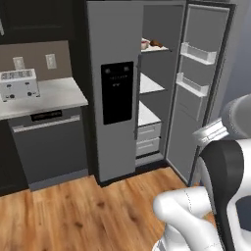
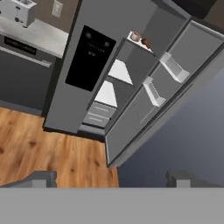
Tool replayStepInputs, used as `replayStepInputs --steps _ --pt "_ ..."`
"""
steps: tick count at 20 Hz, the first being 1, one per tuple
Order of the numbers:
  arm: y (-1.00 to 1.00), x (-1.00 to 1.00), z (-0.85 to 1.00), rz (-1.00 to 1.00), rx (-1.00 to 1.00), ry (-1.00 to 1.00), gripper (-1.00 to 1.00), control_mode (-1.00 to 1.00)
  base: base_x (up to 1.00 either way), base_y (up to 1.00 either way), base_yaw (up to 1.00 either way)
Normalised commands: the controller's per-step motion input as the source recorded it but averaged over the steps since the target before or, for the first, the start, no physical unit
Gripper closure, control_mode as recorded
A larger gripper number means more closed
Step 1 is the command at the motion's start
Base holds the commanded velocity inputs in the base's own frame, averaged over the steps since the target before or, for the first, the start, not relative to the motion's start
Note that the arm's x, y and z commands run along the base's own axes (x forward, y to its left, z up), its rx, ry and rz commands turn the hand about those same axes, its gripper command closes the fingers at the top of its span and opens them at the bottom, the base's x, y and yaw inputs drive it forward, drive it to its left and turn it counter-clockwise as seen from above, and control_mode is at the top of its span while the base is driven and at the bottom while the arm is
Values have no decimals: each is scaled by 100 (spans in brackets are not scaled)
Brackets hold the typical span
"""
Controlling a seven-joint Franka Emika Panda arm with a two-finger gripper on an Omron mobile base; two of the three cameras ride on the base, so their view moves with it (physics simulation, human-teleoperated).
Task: Gather the cucumber and squash from the fridge and place them on a tray on the dining counter. Then gather the steak and chicken drumstick from the fridge and place them on the other tray.
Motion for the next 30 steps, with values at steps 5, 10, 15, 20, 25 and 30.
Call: replayStepInputs --steps 5,10,15,20,25,30 --pt "0 0 0 0 0 0 -100 100 99 -11 1" --pt "0 0 0 0 0 0 -100 100 82 -53 4" --pt "0 0 0 0 0 0 -100 100 77 -40 4" --pt "0 0 0 0 0 0 -100 100 78 -13 2" --pt "0 0 0 0 0 0 -100 100 66 -48 2" --pt "0 0 0 0 0 0 -100 100 51 -69 0"
